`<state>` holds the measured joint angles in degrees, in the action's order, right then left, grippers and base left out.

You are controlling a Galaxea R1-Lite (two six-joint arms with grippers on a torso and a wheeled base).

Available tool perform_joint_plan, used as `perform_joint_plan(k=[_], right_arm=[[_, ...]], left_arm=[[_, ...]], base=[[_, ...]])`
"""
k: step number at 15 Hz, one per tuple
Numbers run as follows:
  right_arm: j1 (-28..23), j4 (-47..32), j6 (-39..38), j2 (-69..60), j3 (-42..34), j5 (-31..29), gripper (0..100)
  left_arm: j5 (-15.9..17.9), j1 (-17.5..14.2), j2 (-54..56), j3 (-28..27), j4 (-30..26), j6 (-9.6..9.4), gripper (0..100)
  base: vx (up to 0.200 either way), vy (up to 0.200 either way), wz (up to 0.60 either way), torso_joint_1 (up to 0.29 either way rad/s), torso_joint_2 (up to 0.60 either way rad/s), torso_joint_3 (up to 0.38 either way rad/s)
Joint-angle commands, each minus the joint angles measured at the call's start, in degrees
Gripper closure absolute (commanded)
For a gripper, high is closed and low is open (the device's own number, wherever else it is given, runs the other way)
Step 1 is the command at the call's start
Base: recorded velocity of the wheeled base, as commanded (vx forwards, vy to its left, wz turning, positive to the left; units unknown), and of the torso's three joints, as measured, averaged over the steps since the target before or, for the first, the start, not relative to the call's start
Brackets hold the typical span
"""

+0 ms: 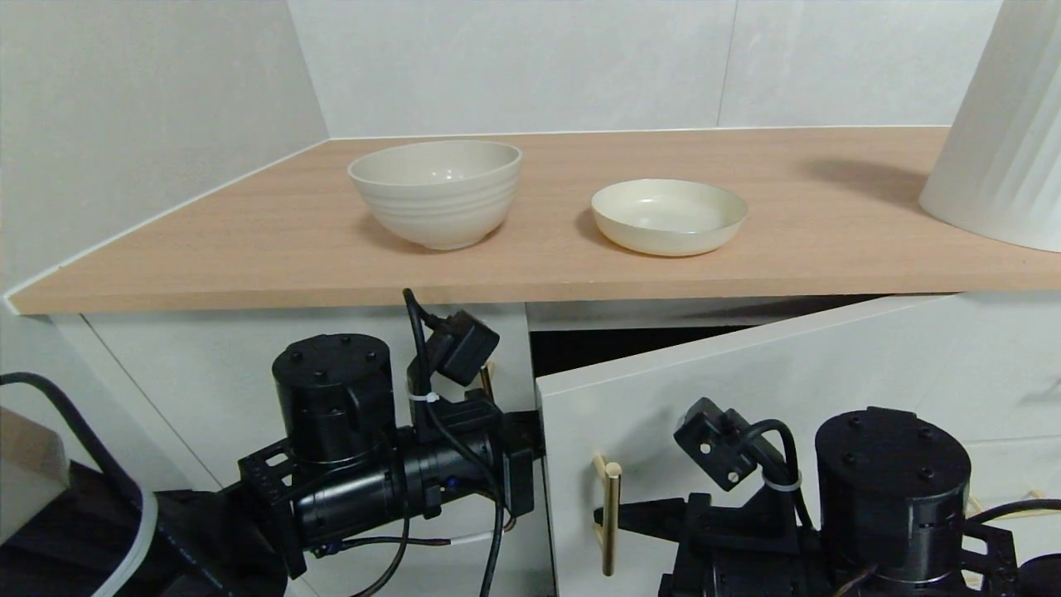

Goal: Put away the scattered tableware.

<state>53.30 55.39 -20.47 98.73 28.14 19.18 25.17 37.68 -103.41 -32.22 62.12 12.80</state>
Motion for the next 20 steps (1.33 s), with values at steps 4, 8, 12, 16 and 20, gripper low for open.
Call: perform_joint_plan(k=[4,8,12,16,20], right_arm=[[-7.0,0.2,0.3,-3.8,-2.3,-3.4,0],[-10.6,-6.5,1.1,-13.0,-10.9,-9.4,0],[-10.6,-8.7,3.0,-19.7,-14.2,-14.3,0],[-10.5,-13.7,3.0,-25.5,-14.5,-14.2,0],[-10.5,-13.7,3.2,-26.4,-14.4,-14.3,0]], left_arm=[[0.1,1.3,0.2,0.0,1.2,0.12,100],[-0.1,1.4,0.5,0.0,1.2,0.30,100],[-0.1,2.3,0.8,-0.6,0.9,1.44,100],[-0.3,3.7,0.8,-2.2,-1.5,1.88,100],[-0.3,4.1,0.1,-3.7,-3.4,1.88,100]], base=[[0.000,0.000,0.00,0.000,0.00,0.000],[0.000,0.000,0.00,0.000,0.00,0.000],[0.000,0.000,0.00,0.000,0.00,0.000],[-0.050,0.000,0.00,0.002,0.00,0.001],[-0.200,0.000,0.00,-0.006,0.00,0.002]])
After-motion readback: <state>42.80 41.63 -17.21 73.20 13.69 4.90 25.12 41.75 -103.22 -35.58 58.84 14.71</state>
